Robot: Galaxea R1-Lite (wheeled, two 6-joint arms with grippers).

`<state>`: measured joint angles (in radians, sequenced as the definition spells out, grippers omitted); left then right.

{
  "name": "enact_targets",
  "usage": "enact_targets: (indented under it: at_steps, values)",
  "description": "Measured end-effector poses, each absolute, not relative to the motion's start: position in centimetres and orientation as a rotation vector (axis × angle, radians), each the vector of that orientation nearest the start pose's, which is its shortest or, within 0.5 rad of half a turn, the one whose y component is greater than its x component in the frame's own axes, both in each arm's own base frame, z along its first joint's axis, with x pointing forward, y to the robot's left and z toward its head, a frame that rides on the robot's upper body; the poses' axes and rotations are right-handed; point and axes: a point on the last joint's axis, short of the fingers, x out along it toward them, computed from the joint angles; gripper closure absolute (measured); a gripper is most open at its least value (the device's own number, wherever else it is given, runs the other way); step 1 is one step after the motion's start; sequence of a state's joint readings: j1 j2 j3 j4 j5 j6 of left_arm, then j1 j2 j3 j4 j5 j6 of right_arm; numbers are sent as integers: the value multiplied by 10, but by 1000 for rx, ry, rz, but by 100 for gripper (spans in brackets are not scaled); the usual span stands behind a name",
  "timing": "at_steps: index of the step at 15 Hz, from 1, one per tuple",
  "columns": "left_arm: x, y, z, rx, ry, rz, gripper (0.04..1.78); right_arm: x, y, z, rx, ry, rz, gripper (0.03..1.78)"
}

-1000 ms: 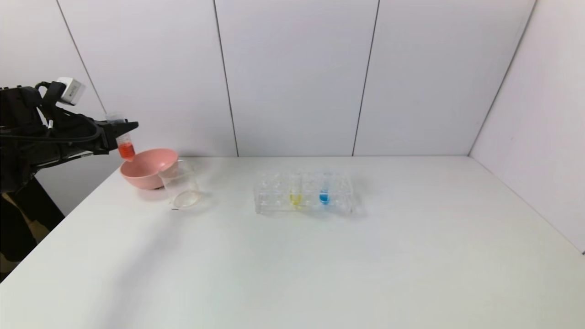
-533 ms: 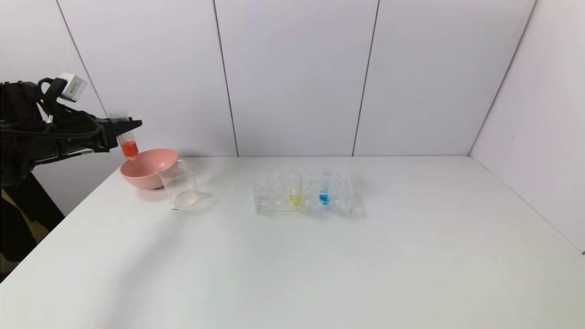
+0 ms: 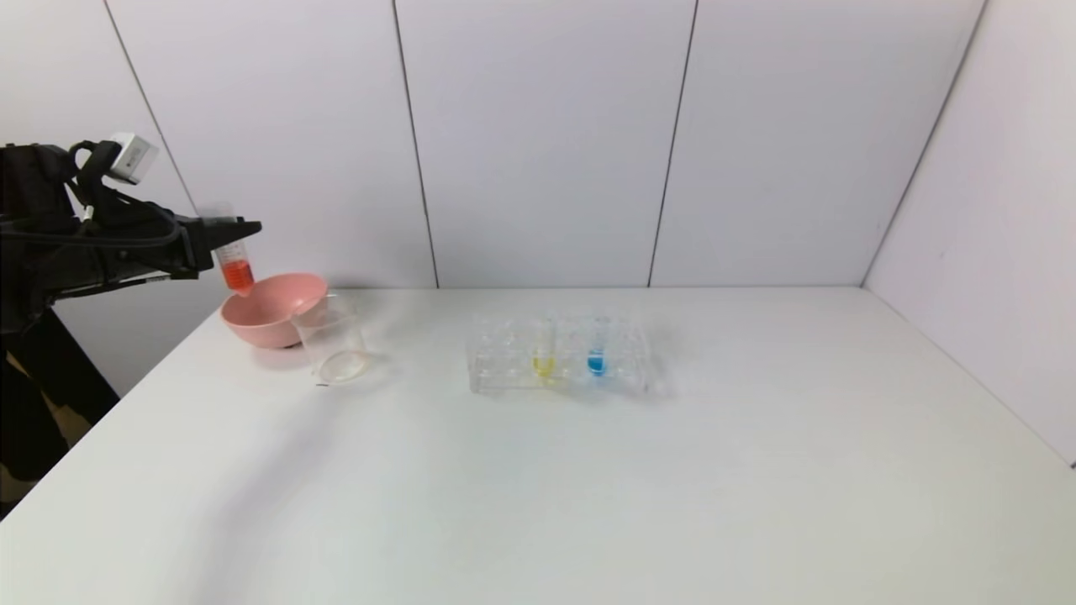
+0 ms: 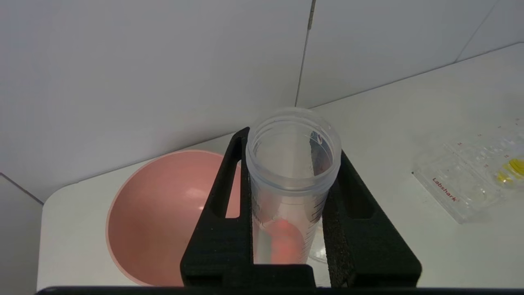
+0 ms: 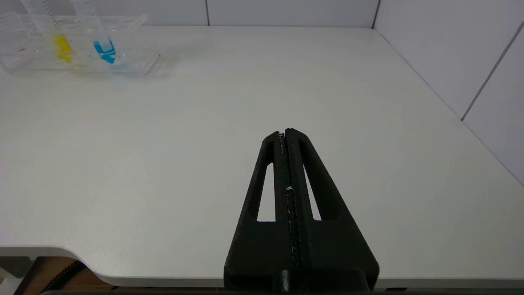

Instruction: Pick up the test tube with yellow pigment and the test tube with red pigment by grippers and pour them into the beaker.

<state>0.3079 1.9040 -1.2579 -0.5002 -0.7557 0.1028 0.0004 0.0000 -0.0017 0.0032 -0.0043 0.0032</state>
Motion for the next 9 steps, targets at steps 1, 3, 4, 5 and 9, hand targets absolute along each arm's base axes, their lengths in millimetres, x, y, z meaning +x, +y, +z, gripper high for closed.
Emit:
enact_targets:
  at_steps: [1, 3, 4, 5, 9]
  values:
    - [365, 100, 225, 36, 112, -457, 133, -23, 0, 76, 3, 1, -5, 170]
    - [362, 102, 226, 104, 124, -463, 133, -23, 0, 76, 3, 1, -5, 170]
    - [360, 103, 229, 155, 136, -473, 133, -23, 0, 76, 3, 1, -5, 170]
    - [359, 104, 230, 203, 153, -487, 133, -23, 0, 76, 3, 1, -5, 170]
    - [359, 106, 231, 380, 219, -579, 133, -23, 0, 76, 3, 1, -4, 170]
